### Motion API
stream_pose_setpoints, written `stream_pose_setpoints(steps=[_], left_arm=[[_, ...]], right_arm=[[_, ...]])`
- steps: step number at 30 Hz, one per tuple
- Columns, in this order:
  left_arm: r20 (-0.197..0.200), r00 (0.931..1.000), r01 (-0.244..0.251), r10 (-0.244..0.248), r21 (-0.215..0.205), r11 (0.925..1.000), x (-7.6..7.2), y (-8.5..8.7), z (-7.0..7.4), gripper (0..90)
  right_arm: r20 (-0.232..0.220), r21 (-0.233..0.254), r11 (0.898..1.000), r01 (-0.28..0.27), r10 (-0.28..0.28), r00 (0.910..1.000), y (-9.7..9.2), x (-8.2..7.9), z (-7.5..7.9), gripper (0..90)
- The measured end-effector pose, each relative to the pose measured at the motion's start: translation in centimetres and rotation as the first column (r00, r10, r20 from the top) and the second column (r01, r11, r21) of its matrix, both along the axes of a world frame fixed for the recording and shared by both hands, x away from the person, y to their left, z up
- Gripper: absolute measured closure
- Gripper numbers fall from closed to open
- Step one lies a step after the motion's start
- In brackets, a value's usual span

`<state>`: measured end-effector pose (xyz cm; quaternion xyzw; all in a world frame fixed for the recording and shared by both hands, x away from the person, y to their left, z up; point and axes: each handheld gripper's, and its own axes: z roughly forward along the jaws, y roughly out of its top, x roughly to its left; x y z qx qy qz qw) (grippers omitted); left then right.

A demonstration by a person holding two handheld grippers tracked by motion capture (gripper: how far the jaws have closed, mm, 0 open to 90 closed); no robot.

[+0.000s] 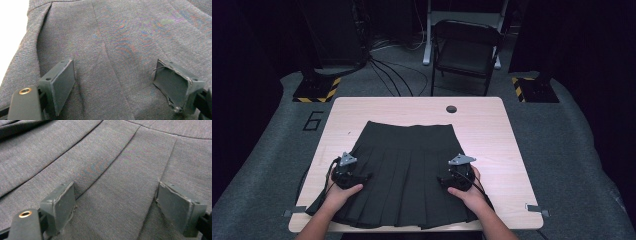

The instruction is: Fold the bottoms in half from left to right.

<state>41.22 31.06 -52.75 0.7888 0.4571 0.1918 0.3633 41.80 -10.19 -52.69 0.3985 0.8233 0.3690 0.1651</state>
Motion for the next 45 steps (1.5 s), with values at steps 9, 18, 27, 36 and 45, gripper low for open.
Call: stream_pose_setpoints(steps=[9, 18, 27, 36, 45], left_arm=[[0.000, 1.0000, -0.002, 0.002, 0.001, 1.0000, -0.02, -0.03, 0.00, 16.8], [-0.001, 1.0000, -0.001, 0.001, -0.003, 1.0000, 0.00, 0.00, 0.00, 16.7], [-0.001, 1.0000, -0.007, 0.007, -0.001, 1.0000, 0.02, -0.03, 0.02, 17.0], [-0.002, 0.9998, -0.018, 0.018, -0.010, 0.9998, 0.00, -0.03, 0.08, 18.2], [-0.043, 0.9967, -0.070, 0.068, -0.045, 0.9965, -0.06, 0.72, 0.62, 32.2]], right_arm=[[0.002, 0.001, 1.000, 0.000, 0.000, 1.0000, 0.01, 0.01, -0.01, 15.3], [-0.001, 0.000, 1.000, 0.001, -0.001, 1.0000, 0.04, 0.01, 0.00, 15.6], [0.005, 0.000, 1.000, 0.000, 0.000, 1.0000, 0.00, -0.03, -0.01, 15.6], [0.002, -0.001, 1.000, -0.001, 0.001, 1.0000, -0.01, -0.01, 0.00, 15.7], [-0.001, 0.008, 1.000, 0.004, -0.004, 1.0000, -0.04, 0.01, 0.02, 16.6]])
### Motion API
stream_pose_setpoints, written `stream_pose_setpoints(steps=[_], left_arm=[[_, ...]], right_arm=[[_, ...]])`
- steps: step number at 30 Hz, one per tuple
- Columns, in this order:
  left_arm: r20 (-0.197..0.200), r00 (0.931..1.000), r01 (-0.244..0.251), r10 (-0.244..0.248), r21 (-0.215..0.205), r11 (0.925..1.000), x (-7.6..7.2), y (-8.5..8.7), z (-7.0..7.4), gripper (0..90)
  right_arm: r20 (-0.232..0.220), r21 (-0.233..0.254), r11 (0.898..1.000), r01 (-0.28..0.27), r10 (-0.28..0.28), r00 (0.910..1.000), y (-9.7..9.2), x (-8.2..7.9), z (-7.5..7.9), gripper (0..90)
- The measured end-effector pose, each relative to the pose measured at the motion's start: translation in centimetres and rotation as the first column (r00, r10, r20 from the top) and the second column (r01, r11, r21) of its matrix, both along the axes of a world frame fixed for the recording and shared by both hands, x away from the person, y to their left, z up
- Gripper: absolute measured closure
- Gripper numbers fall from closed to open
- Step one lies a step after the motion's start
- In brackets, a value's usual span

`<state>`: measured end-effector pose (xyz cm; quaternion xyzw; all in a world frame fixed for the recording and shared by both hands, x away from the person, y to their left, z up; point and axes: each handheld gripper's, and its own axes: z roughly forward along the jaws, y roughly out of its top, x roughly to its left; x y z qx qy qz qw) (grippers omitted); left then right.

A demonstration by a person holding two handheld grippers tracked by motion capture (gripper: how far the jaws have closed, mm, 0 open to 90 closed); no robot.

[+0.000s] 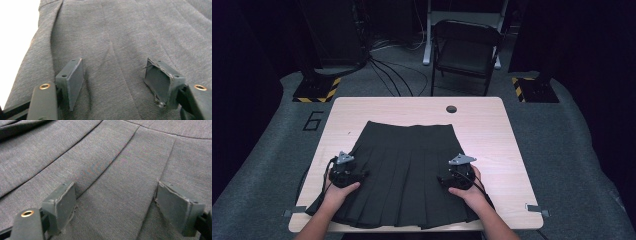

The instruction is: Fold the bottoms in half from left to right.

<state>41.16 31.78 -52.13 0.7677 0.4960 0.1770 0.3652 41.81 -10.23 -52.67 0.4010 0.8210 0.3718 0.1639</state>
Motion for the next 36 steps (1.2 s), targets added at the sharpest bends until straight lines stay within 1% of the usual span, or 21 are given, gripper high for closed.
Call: stream_pose_setpoints(steps=[2, 3, 5, 9, 10, 13, 14, 15, 16, 17, 18, 19, 20, 24, 26, 28, 30, 32, 34, 35, 36], left_arm=[[-0.005, 1.0000, -0.001, 0.001, 0.008, 1.0000, 0.1, 0.1, 0.1, 32.7], [-0.018, 0.9998, 0.005, -0.005, 0.017, 0.9998, 0.1, 0.1, 0.3, 33.3], [-0.014, 0.9999, 0.004, -0.003, 0.032, 0.9995, 0.0, 0.0, 0.4, 34.3], [-0.009, 1.0000, 0.004, -0.003, 0.044, 0.9990, -0.2, 0.0, 0.6, 36.1], [-0.011, 0.9999, 0.013, -0.012, 0.048, 0.9988, -0.2, 0.1, 0.8, 36.7], [-0.004, 1.0000, -0.003, 0.003, 0.032, 0.9995, -0.3, 0.2, 1.2, 38.5], [-0.012, 0.9999, -0.002, 0.002, 0.022, 0.9997, -0.3, 0.4, 1.4, 39.5], [-0.002, 1.0000, -0.008, 0.008, 0.017, 0.9998, -0.3, 0.5, 1.5, 40.2], [-0.003, 0.9999, -0.016, 0.016, 0.006, 0.9999, -0.4, 0.6, 1.7, 41.2], [-0.001, 0.9999, -0.016, 0.016, 0.006, 0.9999, -0.4, 0.9, 1.9, 41.7], [0.002, 0.9997, -0.025, 0.025, 0.002, 0.9997, -0.4, 1.0, 2.0, 42.2], [0.006, 0.9995, -0.029, 0.029, -0.002, 0.9996, -0.4, 1.3, 2.2, 45.0], [0.013, 0.9992, -0.037, 0.038, -0.009, 0.9993, -0.4, 1.5, 2.2, 45.0], [0.009, 0.9970, -0.076, 0.076, -0.026, 0.9968, -0.4, 2.3, 2.5, 46.8], [0.010, 0.9960, -0.088, 0.088, -0.031, 0.9956, -0.4, 2.6, 2.6, 46.9], [0.021, 0.9943, -0.104, 0.105, -0.034, 0.9940, -0.4, 2.8, 2.5, 46.8], [0.020, 0.9937, -0.110, 0.111, -0.026, 0.9936, -0.4, 3.1, 2.5, 46.5], [0.034, 0.9923, -0.118, 0.119, -0.024, 0.9927, -0.4, 3.3, 2.4, 46.0], [0.038, 0.9920, -0.120, 0.121, -0.019, 0.9926, -0.4, 3.5, 2.4, 45.6], [0.053, 0.9896, -0.133, 0.134, -0.020, 0.9909, -0.3, 3.5, 2.3, 45.6], [0.055, 0.9888, -0.138, 0.139, -0.018, 0.9902, -0.3, 3.6, 2.3, 45.5]], right_arm=[[-0.001, 0.002, 1.000, 0.003, -0.003, 1.0000, 0.0, 0.0, 0.0, 16.6], [-0.001, 0.002, 1.000, 0.002, -0.002, 1.0000, 0.0, 0.0, 0.0, 16.6], [-0.001, -0.001, 1.000, -0.001, 0.001, 1.0000, 0.0, 0.0, 0.0, 16.6], [0.002, -0.003, 1.000, -0.001, 0.001, 1.0000, 0.0, 0.0, 0.0, 16.6], [0.003, -0.002, 1.000, -0.004, 0.004, 1.0000, 0.0, 0.0, 0.0, 16.6], [0.003, -0.004, 1.000, -0.002, 0.002, 1.0000, 0.0, 0.0, 0.0, 16.6], [0.003, -0.002, 1.000, -0.004, 0.004, 1.0000, 0.0, 0.0, 0.0, 16.6], [0.004, -0.002, 1.000, -0.003, 0.003, 1.0000, 0.0, 0.0, 0.0, 16.6], [0.003, -0.002, 1.000, -0.004, 0.004, 1.0000, 0.0, 0.0, 0.0, 16.6], [0.003, -0.001, 1.000, -0.003, 0.003, 1.0000, 0.0, 0.0, 0.0, 16.6], [0.003, -0.002, 1.000, -0.004, 0.004, 1.0000, 0.0, 0.0, 0.0, 16.6], [0.003, -0.002, 1.000, -0.004, 0.004, 1.0000, 0.0, 0.0, 0.0, 16.6], [0.003, -0.002, 1.000, -0.004, 0.004, 1.0000, 0.0, 0.0, 0.0, 16.6], [0.004, -0.004, 1.000, -0.002, 0.002, 1.0000, 0.0, 0.0, 0.0, 16.6], [0.004, -0.002, 1.000, -0.004, 0.004, 1.0000, 0.0, 0.0, 0.0, 16.6], [0.003, -0.002, 1.000, -0.003, 0.003, 1.0000, 0.0, 0.0, 0.0, 16.6], [0.004, -0.003, 1.000, -0.004, 0.004, 1.0000, 0.0, 0.0, 0.0, 16.6], [0.004, -0.003, 1.000, -0.004, 0.004, 1.0000, 0.0, 0.0, 0.0, 16.6], [0.004, -0.003, 1.000, -0.004, 0.004, 1.0000, 0.0, 0.0, 0.0, 16.6], [0.004, -0.003, 1.000, -0.004, 0.004, 1.0000, 0.0, 0.0, 0.0, 16.6], [0.004, -0.003, 1.000, -0.004, 0.004, 1.0000, 0.0, 0.0, 0.0, 16.6]])
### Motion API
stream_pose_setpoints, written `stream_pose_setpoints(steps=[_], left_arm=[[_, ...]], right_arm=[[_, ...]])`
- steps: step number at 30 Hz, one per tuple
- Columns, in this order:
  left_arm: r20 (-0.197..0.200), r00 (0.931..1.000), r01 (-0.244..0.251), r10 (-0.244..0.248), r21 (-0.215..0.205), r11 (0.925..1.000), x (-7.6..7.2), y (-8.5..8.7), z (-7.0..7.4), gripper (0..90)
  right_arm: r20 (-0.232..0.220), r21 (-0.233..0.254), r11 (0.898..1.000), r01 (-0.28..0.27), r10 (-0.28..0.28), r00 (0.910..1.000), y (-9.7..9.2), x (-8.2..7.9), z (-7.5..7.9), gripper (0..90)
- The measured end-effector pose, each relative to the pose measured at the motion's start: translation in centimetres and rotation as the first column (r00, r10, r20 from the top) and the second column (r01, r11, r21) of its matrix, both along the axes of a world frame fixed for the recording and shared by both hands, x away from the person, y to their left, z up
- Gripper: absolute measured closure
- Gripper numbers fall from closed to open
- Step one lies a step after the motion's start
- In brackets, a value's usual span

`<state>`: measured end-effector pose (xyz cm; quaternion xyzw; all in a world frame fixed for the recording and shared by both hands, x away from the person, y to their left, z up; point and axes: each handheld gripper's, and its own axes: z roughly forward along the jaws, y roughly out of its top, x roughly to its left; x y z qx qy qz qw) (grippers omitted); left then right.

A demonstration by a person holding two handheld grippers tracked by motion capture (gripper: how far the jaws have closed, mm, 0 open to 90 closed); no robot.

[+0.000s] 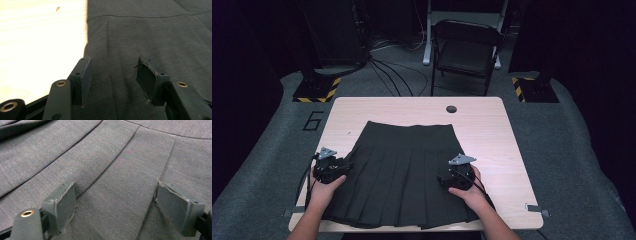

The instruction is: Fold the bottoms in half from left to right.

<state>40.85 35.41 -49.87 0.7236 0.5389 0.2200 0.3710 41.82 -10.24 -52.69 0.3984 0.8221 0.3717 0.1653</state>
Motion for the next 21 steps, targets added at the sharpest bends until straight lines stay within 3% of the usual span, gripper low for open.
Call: stream_pose_setpoints(steps=[3, 8, 14, 15, 20, 21], left_arm=[[-0.023, 0.9996, -0.013, 0.013, -0.001, 0.9999, 0.1, 0.4, -0.2, 44.5], [-0.012, 0.9993, -0.035, 0.035, 0.002, 0.9994, 0.1, 1.2, -0.1, 44.7], [0.005, 0.9977, -0.067, 0.067, -0.042, 0.9969, 0.0, 2.1, 0.1, 45.8], [-0.007, 0.9977, -0.068, 0.068, -0.052, 0.9963, -0.1, 2.2, 0.2, 46.3], [-0.025, 0.9959, -0.088, 0.087, -0.019, 0.9960, 0.3, 2.6, -0.5, 46.9], [-0.034, 0.9962, -0.080, 0.080, 0.004, 0.9968, 0.3, 2.8, -0.6, 46.8]], right_arm=[[0.000, 0.000, 1.000, 0.000, 0.000, 1.0000, 0.0, 0.0, 0.0, 16.6], [0.000, 0.000, 1.000, 0.000, 0.000, 1.0000, 0.0, 0.0, 0.0, 16.6], [0.000, 0.000, 1.000, 0.000, 0.000, 1.0000, 0.0, 0.0, 0.0, 16.5], [0.002, 0.000, 1.000, 0.001, -0.001, 1.0000, 0.0, 0.0, 0.0, 16.6], [0.000, 0.000, 1.000, 0.000, 0.000, 1.0000, 0.0, 0.0, 0.0, 16.6], [0.000, 0.000, 1.000, 0.000, 0.000, 1.0000, 0.0, 0.0, 0.0, 16.6]])
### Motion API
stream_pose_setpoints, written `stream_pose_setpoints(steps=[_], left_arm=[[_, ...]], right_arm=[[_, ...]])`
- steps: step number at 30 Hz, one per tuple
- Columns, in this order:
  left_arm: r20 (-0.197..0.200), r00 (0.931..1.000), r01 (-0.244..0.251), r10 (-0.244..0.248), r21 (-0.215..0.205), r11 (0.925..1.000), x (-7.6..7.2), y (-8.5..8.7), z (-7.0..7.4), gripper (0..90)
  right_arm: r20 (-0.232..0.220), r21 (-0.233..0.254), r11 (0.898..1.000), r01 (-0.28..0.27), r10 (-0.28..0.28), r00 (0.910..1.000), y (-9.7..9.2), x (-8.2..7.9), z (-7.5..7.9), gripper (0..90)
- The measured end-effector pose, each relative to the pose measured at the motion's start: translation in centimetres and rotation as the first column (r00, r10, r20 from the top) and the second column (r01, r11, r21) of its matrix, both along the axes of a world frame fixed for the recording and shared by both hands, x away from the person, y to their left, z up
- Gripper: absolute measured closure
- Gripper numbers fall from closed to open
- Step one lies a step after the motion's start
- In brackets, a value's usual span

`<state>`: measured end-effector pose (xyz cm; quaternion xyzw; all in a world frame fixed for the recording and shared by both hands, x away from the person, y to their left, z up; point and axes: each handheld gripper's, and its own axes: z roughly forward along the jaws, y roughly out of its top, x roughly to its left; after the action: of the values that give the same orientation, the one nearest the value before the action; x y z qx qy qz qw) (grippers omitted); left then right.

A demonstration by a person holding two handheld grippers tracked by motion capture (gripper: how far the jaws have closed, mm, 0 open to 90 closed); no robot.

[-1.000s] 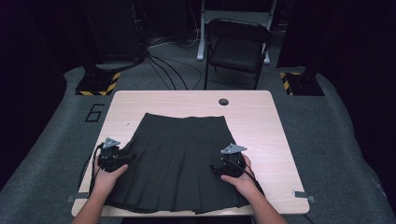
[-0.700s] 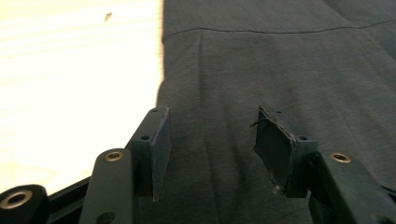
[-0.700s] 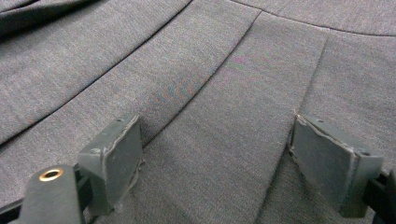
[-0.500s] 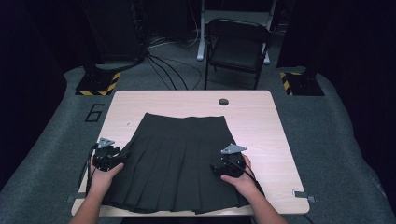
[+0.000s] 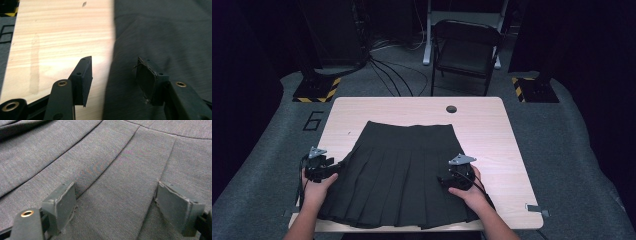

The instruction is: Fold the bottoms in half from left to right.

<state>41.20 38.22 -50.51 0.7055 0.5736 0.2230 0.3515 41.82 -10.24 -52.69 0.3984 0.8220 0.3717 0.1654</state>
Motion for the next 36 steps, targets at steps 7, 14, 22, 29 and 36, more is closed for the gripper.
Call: stream_pose_setpoints(steps=[7, 14, 22, 29, 36], left_arm=[[-0.035, 0.9994, 0.007, -0.007, 0.013, 0.9999, 0.4, -0.2, -0.7, 44.4], [-0.056, 0.9979, 0.032, -0.031, 0.010, 0.9995, 0.4, -0.3, -1.2, 46.6], [-0.055, 0.9972, 0.051, -0.051, 0.007, 0.9987, 0.2, -0.6, -1.4, 52.3], [-0.052, 0.9973, 0.051, -0.051, -0.012, 0.9986, 0.0, -0.8, -1.4, 63.4], [-0.053, 0.9971, 0.053, -0.054, -0.022, 0.9983, -0.1, -1.1, -1.4, 71.7]], right_arm=[[0.000, -0.001, 1.000, -0.001, 0.001, 1.0000, 0.0, 0.0, 0.0, 16.6], [0.001, 0.000, 1.000, 0.000, 0.000, 1.0000, 0.0, 0.0, 0.0, 16.5], [0.000, -0.002, 1.000, -0.002, 0.002, 1.0000, 0.0, 0.0, 0.0, 16.6], [0.000, 0.000, 1.000, 0.000, 0.000, 1.0000, 0.0, 0.0, 0.0, 16.5], [0.001, 0.000, 1.000, 0.000, 0.000, 1.0000, 0.0, 0.0, 0.0, 16.6]])
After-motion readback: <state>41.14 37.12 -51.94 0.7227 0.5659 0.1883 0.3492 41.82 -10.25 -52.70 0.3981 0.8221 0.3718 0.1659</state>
